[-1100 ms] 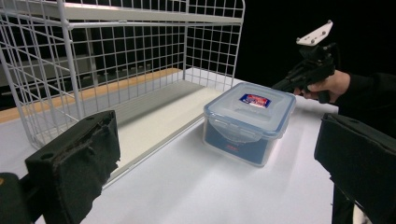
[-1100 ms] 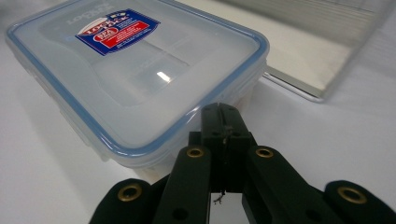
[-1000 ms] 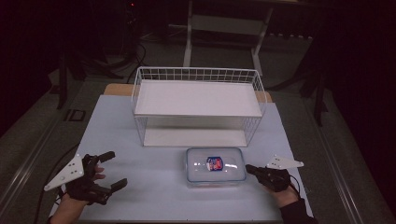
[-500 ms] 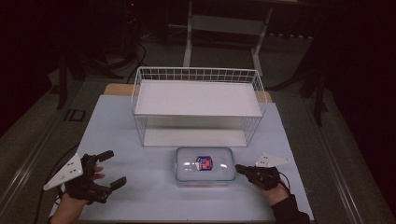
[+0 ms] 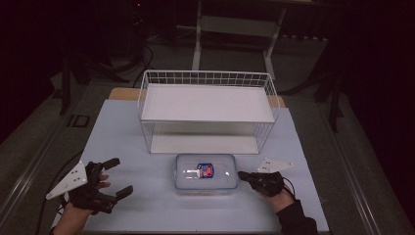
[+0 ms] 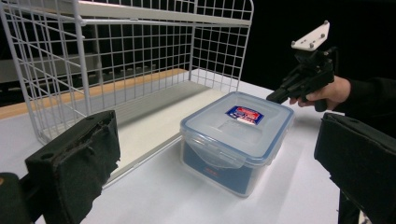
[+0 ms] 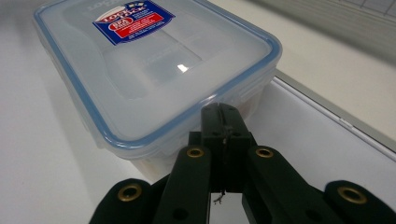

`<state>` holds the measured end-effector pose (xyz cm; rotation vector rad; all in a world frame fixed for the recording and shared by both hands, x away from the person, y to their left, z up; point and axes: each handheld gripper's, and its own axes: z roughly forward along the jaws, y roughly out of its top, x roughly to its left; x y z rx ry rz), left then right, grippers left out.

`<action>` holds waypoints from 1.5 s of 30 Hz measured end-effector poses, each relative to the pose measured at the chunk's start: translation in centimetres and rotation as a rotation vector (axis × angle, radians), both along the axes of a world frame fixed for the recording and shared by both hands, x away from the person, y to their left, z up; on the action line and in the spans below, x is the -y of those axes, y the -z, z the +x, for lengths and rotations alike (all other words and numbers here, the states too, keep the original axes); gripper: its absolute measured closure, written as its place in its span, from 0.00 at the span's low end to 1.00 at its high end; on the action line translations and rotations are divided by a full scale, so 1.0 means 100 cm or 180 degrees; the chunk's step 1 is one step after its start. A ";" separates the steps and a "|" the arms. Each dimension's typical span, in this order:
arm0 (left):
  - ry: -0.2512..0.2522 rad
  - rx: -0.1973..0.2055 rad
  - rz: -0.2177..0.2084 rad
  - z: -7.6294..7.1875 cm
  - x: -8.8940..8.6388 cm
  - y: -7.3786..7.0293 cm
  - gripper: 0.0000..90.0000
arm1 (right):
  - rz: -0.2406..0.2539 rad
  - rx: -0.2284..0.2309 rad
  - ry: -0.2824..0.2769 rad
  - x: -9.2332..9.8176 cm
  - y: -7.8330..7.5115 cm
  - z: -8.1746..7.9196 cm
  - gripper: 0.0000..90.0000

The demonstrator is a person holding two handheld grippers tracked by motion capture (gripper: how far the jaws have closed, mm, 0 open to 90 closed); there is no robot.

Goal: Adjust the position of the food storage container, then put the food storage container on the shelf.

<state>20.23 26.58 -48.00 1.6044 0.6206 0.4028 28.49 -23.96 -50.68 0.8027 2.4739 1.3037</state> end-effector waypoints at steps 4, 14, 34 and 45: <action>0.0010 0.0002 -0.0006 0.000 0.001 0.000 0.00 | 0.0022 -0.0003 -0.0004 -0.001 0.001 0.000 1.00; -0.0002 0.0037 -0.0001 -0.001 0.005 -0.005 0.00 | 0.0178 0.0199 0.0087 0.006 -0.025 -0.015 0.83; 0.0242 -0.0354 0.0183 0.005 0.057 -0.030 0.00 | 0.0587 0.0870 0.0535 0.016 -0.058 -0.049 0.15; 0.0195 -0.0338 0.0328 0.020 0.087 -0.051 0.00 | 0.0533 0.1139 0.0241 0.007 -0.069 -0.063 0.22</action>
